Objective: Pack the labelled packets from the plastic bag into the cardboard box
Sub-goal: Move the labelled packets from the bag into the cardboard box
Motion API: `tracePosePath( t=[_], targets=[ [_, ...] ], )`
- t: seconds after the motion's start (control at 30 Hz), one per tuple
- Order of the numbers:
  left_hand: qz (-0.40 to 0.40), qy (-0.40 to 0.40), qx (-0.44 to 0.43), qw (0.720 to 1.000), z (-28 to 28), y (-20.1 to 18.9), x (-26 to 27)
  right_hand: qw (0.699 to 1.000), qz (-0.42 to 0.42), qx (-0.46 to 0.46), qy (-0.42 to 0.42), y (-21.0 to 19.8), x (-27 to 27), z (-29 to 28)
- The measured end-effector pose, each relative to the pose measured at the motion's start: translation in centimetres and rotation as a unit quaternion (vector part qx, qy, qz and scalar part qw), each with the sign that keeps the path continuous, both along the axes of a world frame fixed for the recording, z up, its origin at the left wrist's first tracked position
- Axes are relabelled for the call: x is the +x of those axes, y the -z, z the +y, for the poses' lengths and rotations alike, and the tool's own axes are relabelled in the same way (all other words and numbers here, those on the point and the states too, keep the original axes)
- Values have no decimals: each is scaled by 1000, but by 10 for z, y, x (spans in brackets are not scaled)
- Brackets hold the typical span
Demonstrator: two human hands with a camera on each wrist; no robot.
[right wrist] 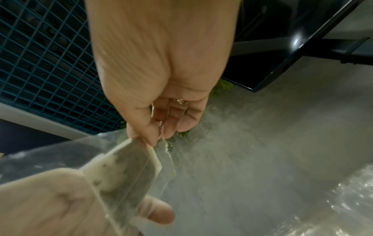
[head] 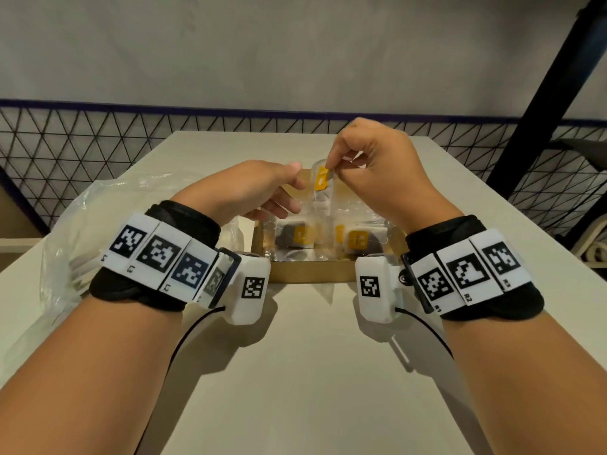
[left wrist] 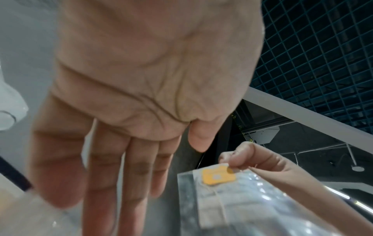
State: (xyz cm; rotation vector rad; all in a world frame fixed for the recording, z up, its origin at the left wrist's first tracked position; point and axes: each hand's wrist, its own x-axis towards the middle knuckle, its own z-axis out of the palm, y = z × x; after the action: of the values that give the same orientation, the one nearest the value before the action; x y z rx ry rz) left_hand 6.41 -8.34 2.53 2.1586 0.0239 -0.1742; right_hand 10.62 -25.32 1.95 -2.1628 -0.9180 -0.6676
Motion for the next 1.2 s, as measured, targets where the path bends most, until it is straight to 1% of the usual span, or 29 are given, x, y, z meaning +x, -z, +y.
tracePosePath(
  t=[0.1,0.27,0.33,0.43,0.5,0.57,0.7,0.87,1.0,1.1,1.2],
  targets=[
    [-6,22,-25,999,-7,-2,-2,1000,-19,24,5,1,2,0],
    [-22,36,-63,997,-8,-1,0,998,-30,44,14,-1,2,0],
    [-50,17,-76,996,-6,0,3,999,-22,33,17,-3,0,-1],
    [-102,-34,-75,991,-5,-1,4,999,12,-16,33,-6,-2,-3],
    [-135,-58,-55,988,-5,-1,4,998,27,-48,44,-6,-2,-3],
    [-170,-75,-18,982,-6,1,5,996,34,-71,48,-4,-2,-2],
    [-224,-109,108,962,-8,5,9,992,31,-107,59,1,-3,1],
    [-257,-99,188,943,-13,5,6,990,5,-131,59,6,-5,6],
    [-272,-66,218,935,-15,2,2,989,4,-135,56,6,-7,9],
    [-281,-43,214,935,-16,1,0,992,16,-117,44,5,-6,10],
    [-303,-35,213,928,-17,2,0,993,23,-106,45,4,-6,10]
  ],
)
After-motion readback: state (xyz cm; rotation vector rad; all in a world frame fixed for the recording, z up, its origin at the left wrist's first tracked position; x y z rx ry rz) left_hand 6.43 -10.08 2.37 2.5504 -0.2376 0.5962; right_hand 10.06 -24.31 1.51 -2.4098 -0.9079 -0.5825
